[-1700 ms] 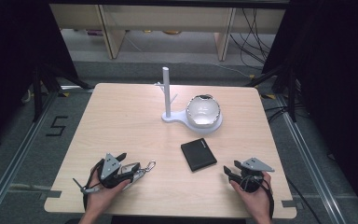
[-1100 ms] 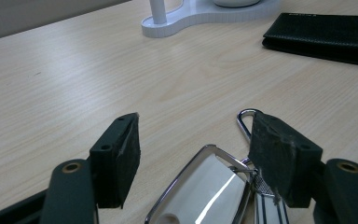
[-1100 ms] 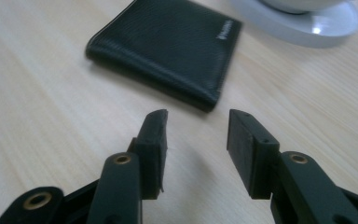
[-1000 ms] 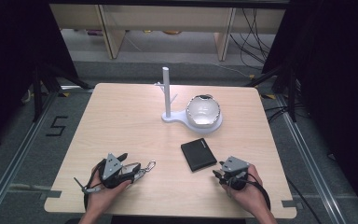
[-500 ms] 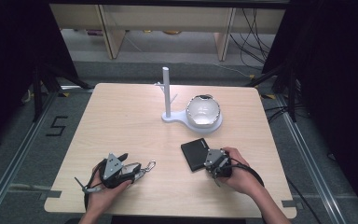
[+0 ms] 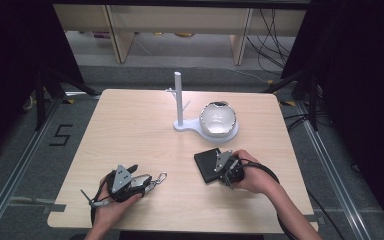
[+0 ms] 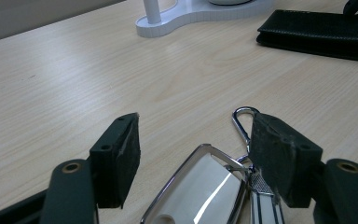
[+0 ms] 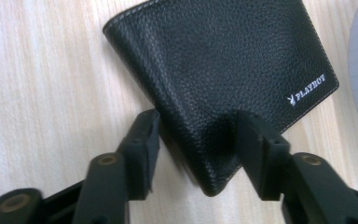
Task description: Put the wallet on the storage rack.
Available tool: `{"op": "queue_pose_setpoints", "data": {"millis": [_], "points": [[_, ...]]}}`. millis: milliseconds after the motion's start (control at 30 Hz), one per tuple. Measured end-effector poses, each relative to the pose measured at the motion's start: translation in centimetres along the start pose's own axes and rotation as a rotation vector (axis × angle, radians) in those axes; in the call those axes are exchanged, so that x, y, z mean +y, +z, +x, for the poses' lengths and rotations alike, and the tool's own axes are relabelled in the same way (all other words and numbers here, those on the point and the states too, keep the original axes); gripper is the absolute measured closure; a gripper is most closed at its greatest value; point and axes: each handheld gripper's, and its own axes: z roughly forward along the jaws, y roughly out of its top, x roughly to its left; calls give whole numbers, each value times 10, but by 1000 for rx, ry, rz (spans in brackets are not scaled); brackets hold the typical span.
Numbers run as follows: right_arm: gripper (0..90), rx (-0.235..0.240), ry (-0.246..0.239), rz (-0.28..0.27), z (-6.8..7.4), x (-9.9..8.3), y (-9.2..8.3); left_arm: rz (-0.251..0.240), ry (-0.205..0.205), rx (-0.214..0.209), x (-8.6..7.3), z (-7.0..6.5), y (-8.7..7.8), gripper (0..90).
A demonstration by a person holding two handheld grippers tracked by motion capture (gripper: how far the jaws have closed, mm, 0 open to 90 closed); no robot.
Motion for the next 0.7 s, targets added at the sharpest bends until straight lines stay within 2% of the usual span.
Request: {"op": "queue_pose_setpoints", "data": {"millis": [33, 67, 100, 133, 167, 200, 233, 267, 300, 333, 367, 400, 433, 467, 500, 533, 567, 633, 700], "points": [[571, -13, -1, 32, 1, 0, -1, 0, 3, 0, 0, 0, 0, 327], [599, -27, -31, 44, 1, 1, -1, -1, 3, -4, 0, 0, 0, 327], [618, -29, -54, 39, 2, 2, 0, -2, 7, -2, 0, 0, 1, 327], [641, -52, -97, 33, 2, 2, 0, 8, 6, 4, 0, 0, 0, 327], [657, -62, -111, 36, 3, 3, 0, 6, 7, 3, 0, 0, 0, 327], [691, -73, -85, 59, 7, 2, -1, 5, 6, 3, 0, -1, 0, 327], [731, -75, -111, 43, 7, 2, -1, 2, 5, 2, 0, 0, 0, 327], [774, -88, -85, 30, 9, 2, -2, -4, 1, -5, 0, 0, 0, 327], [790, -104, -105, 12, 8, 2, -2, -2, -4, 4, 0, -1, -1, 327], [799, -104, -105, 1, 8, 2, -2, -5, -5, 2, 0, 0, -1, 327], [809, -110, -66, 8, 11, 3, -5, -11, -7, 0, 0, 0, 0, 326], [811, -116, -117, -11, 7, 3, -7, -15, -9, -4, 0, 1, 0, 327], [812, -116, -135, -30, 4, 5, -9, -10, -8, 0, 0, 1, 0, 326], [817, -114, -66, -17, 5, 6, -15, 2, -9, 3, 0, 1, -1, 327], [818, -123, -56, -30, 2, 7, -22, 1, -6, 1, 0, 1, 0, 327], [820, -124, -28, -44, 1, 9, -29, -2, -9, 3, 0, 0, 0, 327], [823, -120, -31, -71, -2, 11, -35, -4, -9, 3, 0, 0, 0, 327], [824, -128, -19, -74, -11, 13, -49, -4, -9, 3, 0, 0, 0, 327], [824, -113, 27, -81, -16, 15, -61, -2, -6, 4, 0, 0, -1, 327]]}}
